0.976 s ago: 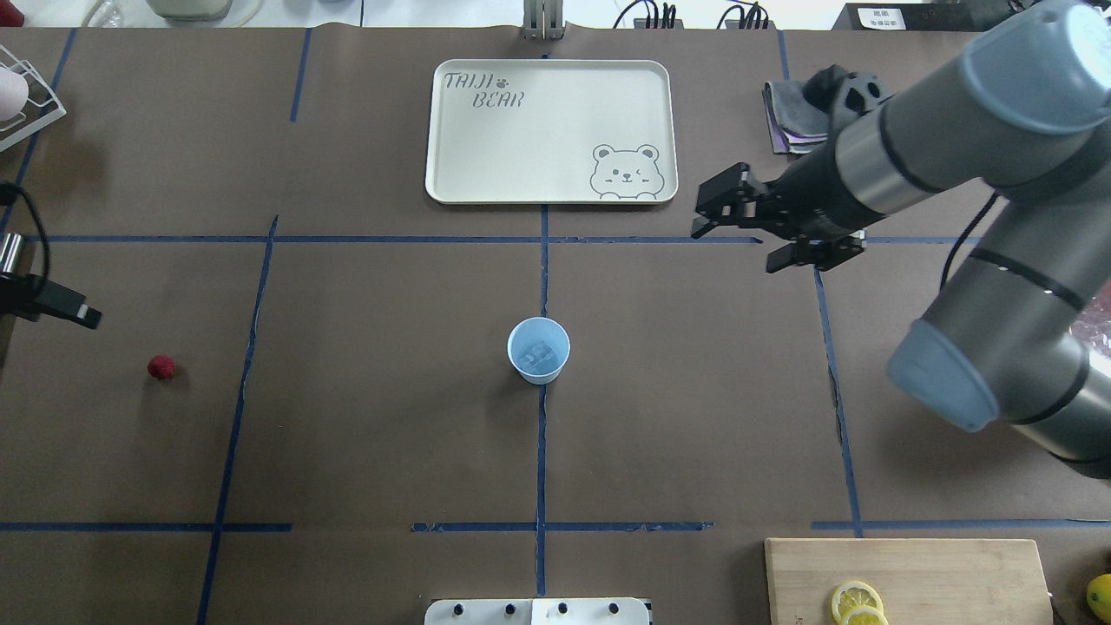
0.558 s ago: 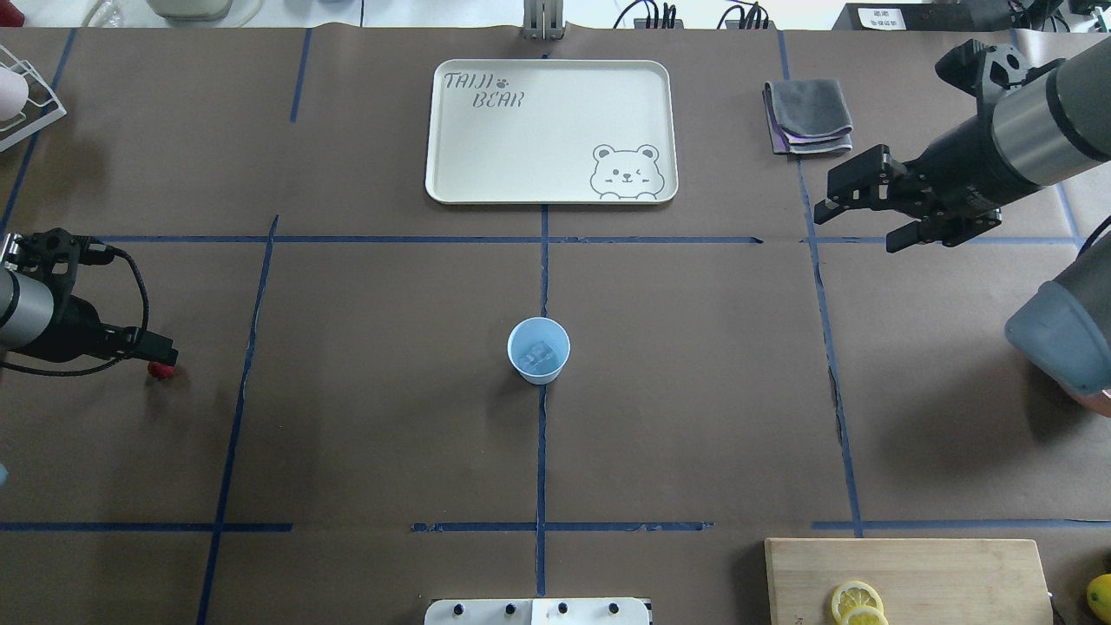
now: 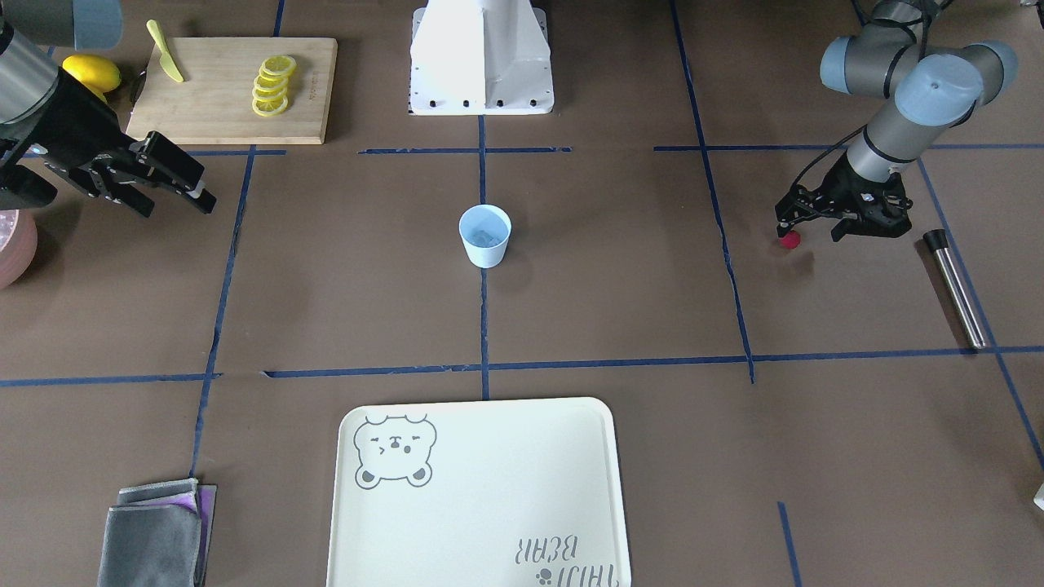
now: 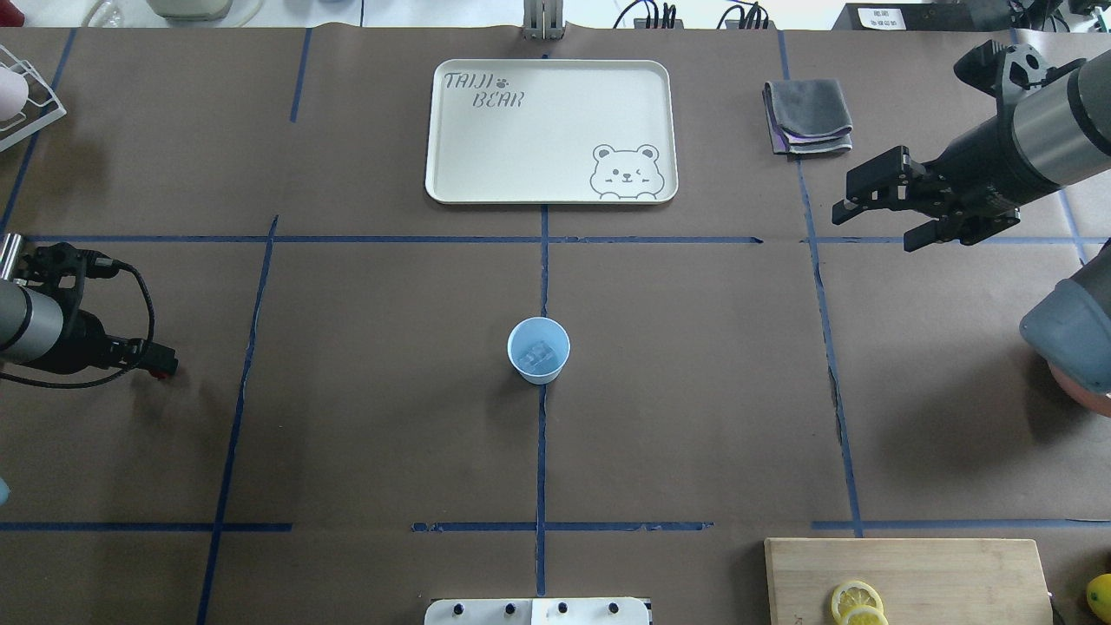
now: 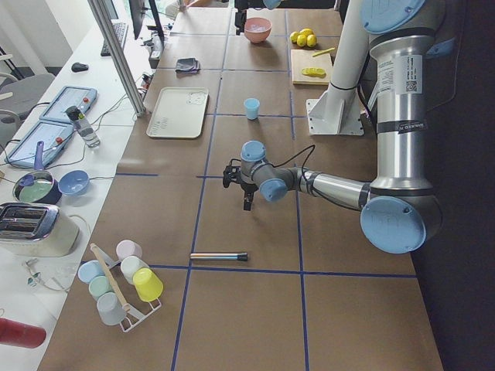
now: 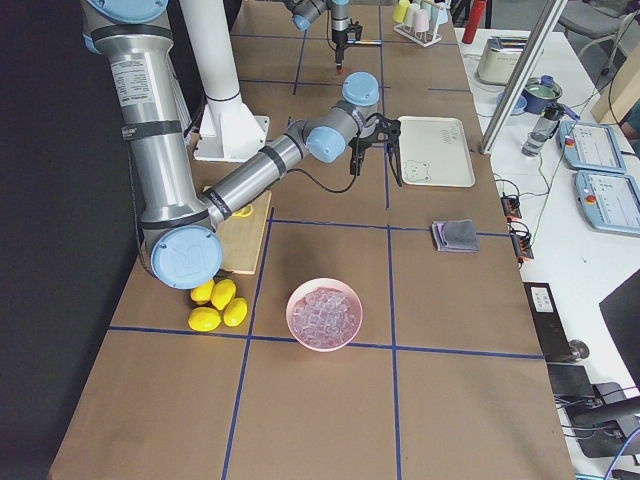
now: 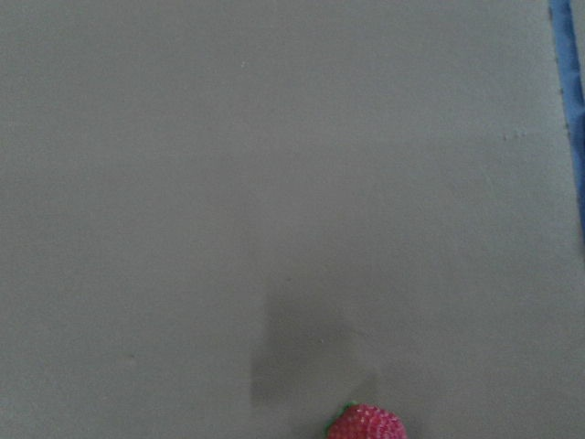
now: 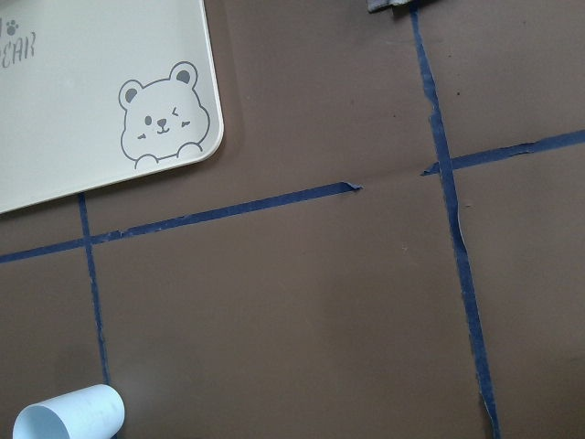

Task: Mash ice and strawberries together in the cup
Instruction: 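Grasp the red strawberry with the left gripper and lift it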

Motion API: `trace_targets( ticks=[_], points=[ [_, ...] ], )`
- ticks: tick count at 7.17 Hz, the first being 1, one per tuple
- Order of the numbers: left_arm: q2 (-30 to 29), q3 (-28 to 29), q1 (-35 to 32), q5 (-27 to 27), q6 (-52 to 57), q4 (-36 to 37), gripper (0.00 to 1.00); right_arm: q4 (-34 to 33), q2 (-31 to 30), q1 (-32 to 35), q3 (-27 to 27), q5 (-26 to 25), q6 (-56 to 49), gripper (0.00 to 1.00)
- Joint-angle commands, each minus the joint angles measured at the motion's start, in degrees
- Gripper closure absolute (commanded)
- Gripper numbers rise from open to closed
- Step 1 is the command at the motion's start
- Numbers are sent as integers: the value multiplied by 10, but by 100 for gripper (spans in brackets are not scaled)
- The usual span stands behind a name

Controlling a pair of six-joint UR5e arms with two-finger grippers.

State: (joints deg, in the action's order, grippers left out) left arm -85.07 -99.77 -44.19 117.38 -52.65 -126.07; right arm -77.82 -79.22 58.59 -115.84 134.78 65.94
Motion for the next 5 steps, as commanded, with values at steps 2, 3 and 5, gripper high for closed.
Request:
trace_targets(
  ticks=[2,3,5],
  points=[
    [-4,1,9,0,-1,0,6,0,-1,0,-2,0,0,1],
    [-5,4,16,0,-1,0,12,0,-1,1,-2,0,0,1],
    [-6,5,17,0,-1,0,35,0,-1,1,-2,0,0,1]
  ],
)
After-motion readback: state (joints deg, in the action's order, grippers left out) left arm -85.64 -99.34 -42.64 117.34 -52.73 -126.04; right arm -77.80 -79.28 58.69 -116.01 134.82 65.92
